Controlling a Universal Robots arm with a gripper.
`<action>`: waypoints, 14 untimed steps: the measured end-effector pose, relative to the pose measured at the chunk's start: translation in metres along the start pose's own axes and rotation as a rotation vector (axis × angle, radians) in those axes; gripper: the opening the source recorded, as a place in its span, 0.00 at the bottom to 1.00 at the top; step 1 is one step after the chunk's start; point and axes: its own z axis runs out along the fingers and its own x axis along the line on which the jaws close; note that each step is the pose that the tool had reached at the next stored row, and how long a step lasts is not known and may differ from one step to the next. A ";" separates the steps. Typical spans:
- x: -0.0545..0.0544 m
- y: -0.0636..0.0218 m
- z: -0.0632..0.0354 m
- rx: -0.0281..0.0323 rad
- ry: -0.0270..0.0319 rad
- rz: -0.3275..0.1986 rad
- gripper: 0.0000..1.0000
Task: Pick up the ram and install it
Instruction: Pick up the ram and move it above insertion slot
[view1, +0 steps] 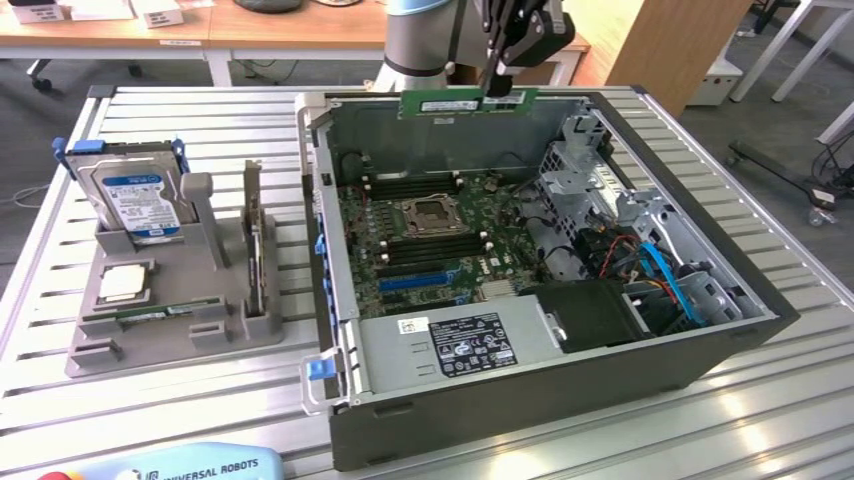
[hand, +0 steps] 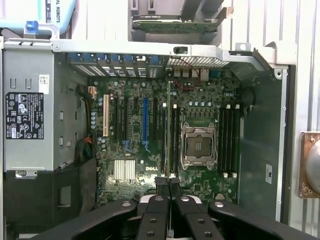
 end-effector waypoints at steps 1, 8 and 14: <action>0.000 -0.0001 0.0018 0.0000 0.0000 0.000 0.12; -0.002 -0.0004 0.0145 0.0000 -0.0001 0.000 0.12; -0.003 -0.0006 0.0185 0.0000 0.0000 0.000 0.12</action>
